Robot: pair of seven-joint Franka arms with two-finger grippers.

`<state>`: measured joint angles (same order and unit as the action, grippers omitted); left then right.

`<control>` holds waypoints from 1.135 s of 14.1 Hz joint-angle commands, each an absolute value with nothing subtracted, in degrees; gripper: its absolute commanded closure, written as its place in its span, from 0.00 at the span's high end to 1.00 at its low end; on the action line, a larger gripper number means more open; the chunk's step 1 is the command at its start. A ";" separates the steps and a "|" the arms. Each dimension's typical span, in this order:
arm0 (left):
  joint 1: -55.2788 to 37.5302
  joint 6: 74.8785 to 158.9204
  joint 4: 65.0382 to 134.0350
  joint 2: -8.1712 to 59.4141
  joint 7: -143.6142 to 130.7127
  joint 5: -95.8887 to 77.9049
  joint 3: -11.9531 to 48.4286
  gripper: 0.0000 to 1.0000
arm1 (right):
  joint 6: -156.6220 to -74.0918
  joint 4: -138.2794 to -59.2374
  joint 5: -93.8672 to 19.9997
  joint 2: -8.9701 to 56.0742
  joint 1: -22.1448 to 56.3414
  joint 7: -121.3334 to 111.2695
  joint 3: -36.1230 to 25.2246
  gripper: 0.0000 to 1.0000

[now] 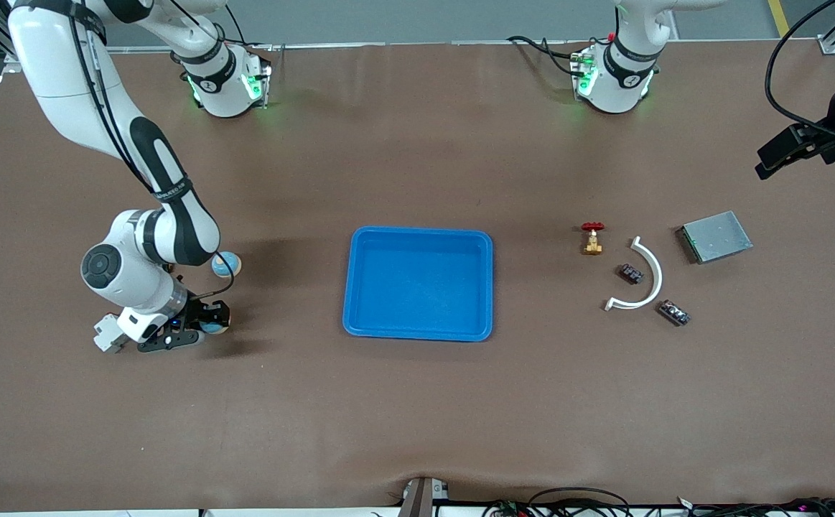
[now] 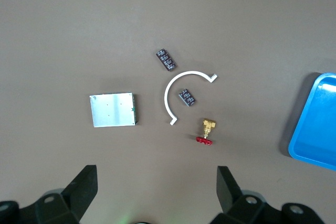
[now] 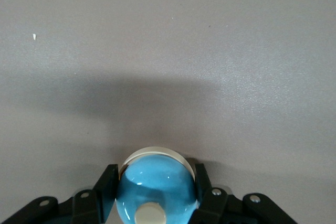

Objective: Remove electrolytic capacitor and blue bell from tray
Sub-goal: 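Release the bell beside the other bell with the right gripper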

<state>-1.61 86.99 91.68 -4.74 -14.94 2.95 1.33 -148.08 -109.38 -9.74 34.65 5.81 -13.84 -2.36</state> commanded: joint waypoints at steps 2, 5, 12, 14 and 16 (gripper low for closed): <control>-1.76 87.28 91.24 -5.19 -13.45 2.11 0.97 1.00 | -148.19 -108.73 -10.55 35.25 5.54 -14.33 -2.11 1.00; -2.02 86.92 92.02 -5.36 -13.18 2.02 1.49 1.00 | -143.29 -107.67 -10.63 32.71 5.28 -14.07 -2.11 1.00; -1.49 89.21 94.04 -5.45 -11.08 2.11 2.29 1.00 | -122.91 -103.90 -10.46 20.58 4.92 -7.73 -2.72 1.00; -1.58 89.21 90.47 -2.83 -12.39 2.11 2.29 1.00 | -114.48 -100.30 -10.37 18.47 3.26 -7.91 -2.81 1.00; -1.67 88.42 86.23 0.17 -11.69 2.99 2.20 1.00 | -108.22 -97.22 -9.76 16.80 2.64 -7.91 -3.16 1.00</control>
